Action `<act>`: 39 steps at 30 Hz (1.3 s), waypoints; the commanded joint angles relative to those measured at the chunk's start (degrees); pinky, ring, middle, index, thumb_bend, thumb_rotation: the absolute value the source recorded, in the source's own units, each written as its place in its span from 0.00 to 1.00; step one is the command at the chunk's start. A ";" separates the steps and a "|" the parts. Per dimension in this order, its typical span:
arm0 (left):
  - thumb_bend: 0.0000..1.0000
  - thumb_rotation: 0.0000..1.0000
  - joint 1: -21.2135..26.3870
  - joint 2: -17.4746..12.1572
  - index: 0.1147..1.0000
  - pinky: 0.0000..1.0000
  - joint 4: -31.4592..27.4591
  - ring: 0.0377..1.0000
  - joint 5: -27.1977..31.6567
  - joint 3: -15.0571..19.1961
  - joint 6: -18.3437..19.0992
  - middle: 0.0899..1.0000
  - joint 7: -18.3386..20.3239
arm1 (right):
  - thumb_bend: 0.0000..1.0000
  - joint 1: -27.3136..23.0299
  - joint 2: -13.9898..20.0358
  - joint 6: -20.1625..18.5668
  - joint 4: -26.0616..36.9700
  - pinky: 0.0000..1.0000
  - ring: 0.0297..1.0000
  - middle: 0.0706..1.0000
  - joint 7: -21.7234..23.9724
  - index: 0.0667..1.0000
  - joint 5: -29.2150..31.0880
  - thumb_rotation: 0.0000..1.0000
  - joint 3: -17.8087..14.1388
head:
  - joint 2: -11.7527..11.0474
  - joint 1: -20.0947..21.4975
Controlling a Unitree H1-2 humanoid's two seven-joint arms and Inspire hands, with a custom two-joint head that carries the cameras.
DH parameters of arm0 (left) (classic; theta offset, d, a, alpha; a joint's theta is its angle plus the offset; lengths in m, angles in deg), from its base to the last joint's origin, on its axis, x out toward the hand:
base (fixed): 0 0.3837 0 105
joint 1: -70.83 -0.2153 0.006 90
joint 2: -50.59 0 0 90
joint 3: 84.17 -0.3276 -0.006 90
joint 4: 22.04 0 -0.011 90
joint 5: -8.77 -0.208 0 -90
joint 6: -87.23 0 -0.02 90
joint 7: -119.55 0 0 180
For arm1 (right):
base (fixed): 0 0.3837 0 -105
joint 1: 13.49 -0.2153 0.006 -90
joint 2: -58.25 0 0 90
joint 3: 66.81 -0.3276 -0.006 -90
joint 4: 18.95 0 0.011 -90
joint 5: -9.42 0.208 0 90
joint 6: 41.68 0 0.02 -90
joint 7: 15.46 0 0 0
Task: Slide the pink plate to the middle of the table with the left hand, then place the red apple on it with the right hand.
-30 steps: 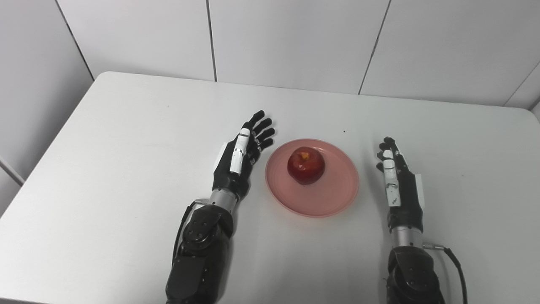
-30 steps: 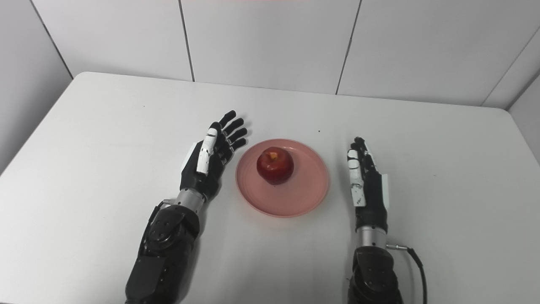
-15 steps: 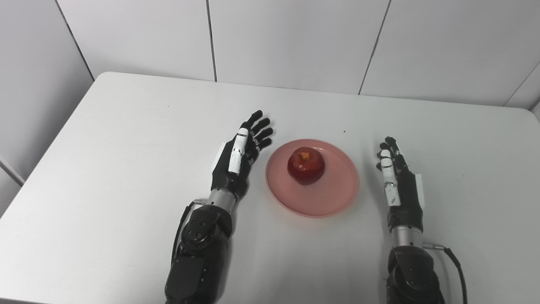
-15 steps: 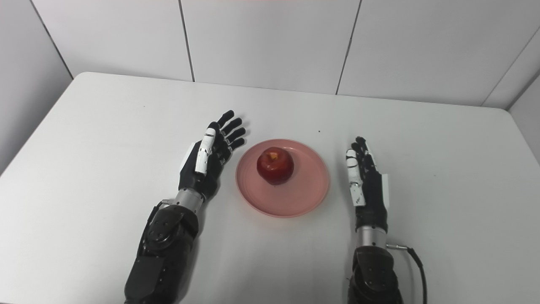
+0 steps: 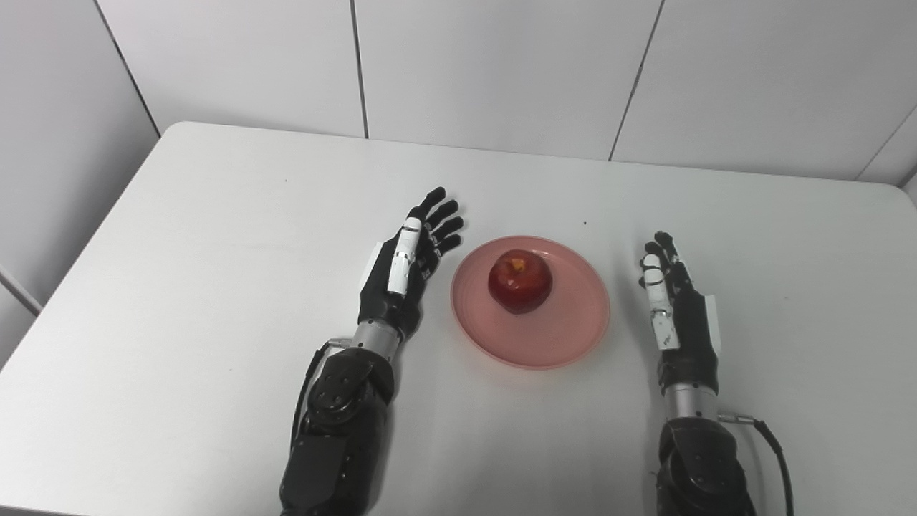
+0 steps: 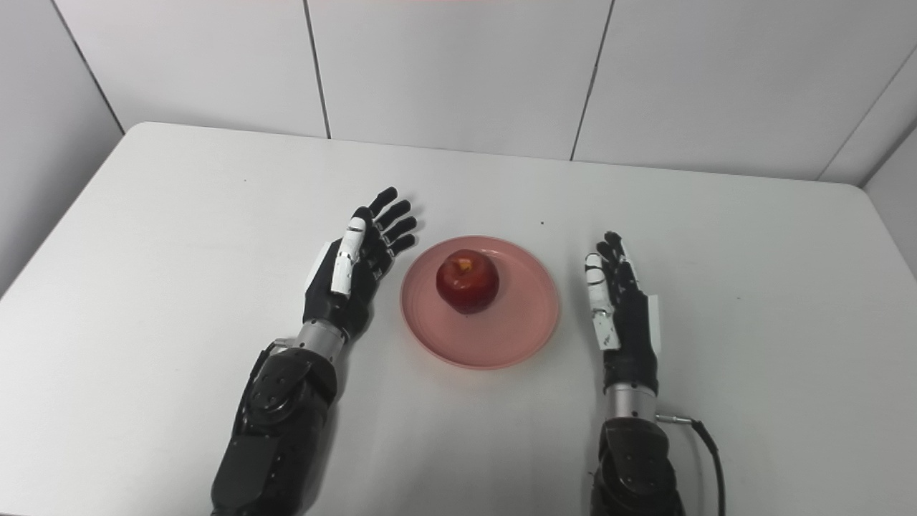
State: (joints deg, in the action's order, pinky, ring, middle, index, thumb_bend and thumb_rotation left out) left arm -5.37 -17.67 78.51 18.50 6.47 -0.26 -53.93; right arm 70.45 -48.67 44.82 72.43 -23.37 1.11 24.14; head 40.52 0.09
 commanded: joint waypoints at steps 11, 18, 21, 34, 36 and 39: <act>0.36 1.00 -2.36 -0.60 0.86 0.87 2.29 0.87 -0.28 0.15 1.58 0.88 -0.74 | 0.25 -1.10 -0.19 3.13 0.49 0.88 0.89 0.89 -0.10 0.90 -0.15 0.90 0.22 | -0.57 0.04; 0.36 1.00 -2.50 -0.62 0.87 0.88 2.00 0.87 -0.32 0.05 1.59 0.88 -0.63 | 0.26 -1.06 -0.21 3.23 0.32 0.87 0.88 0.89 -0.15 0.90 -0.15 0.89 0.24 | -0.75 0.06; 0.36 1.00 -2.50 -0.69 0.87 0.88 2.00 0.87 -0.46 -0.04 1.35 0.88 -0.56 | 0.28 -1.08 -0.14 3.12 0.28 0.87 0.88 0.89 -0.19 0.90 -0.45 0.91 0.32 | -0.86 0.08; 0.36 1.00 -2.33 -0.78 0.87 0.88 2.10 0.88 -0.40 -0.10 1.08 0.89 -0.40 | 0.26 -1.24 -0.26 3.56 -0.21 0.87 0.88 0.89 -0.34 0.90 -0.22 0.91 0.14 | -1.33 0.26; 0.36 1.00 -2.30 -0.75 0.87 0.88 2.03 0.88 -0.34 -0.06 1.28 0.89 -0.49 | 0.25 -1.24 -0.33 3.40 -0.24 0.87 0.88 0.89 -0.37 0.90 -0.14 0.91 0.07 | -1.38 0.31; 0.35 1.00 -2.30 -0.80 0.87 0.88 1.95 0.88 -0.36 -0.11 1.28 0.89 -0.43 | 0.26 -1.34 -0.24 3.76 -0.62 0.88 0.89 0.89 -0.33 0.90 -0.14 0.90 0.09 | -1.51 0.37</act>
State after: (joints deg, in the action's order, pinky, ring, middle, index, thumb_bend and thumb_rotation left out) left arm -5.54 -17.84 78.78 18.42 6.33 -1.28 -53.71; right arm 70.39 -48.67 46.17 71.49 -23.52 1.10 24.21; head 39.02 0.53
